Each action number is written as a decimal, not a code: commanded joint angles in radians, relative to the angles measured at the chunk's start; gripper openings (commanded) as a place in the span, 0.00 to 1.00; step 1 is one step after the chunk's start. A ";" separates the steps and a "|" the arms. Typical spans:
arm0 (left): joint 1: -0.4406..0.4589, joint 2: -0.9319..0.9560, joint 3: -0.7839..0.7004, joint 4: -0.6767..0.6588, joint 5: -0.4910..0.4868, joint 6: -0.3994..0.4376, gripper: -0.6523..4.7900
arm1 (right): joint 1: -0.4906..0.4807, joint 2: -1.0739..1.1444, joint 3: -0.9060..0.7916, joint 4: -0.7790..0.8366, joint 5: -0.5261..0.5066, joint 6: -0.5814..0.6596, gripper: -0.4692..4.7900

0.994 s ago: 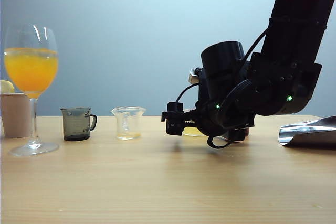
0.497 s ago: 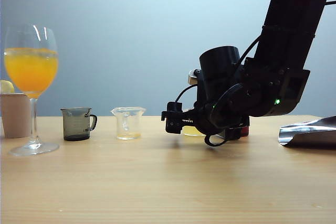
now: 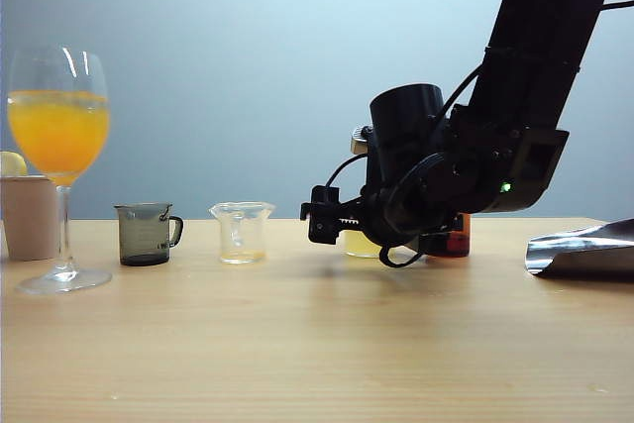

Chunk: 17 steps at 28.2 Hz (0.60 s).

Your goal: Pick up the third measuring cup from the left, pour the pineapple juice inside into the goblet, and finally put the measuring cup back in its original place.

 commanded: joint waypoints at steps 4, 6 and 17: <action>0.001 -0.003 0.005 0.014 0.005 0.005 0.11 | -0.001 0.016 0.021 0.004 -0.001 0.004 1.00; 0.001 -0.003 0.005 0.014 0.005 0.005 0.11 | -0.002 0.020 0.027 -0.001 0.000 0.004 1.00; 0.001 -0.003 0.005 0.014 0.005 0.005 0.11 | -0.026 0.027 0.038 -0.013 -0.003 0.008 0.98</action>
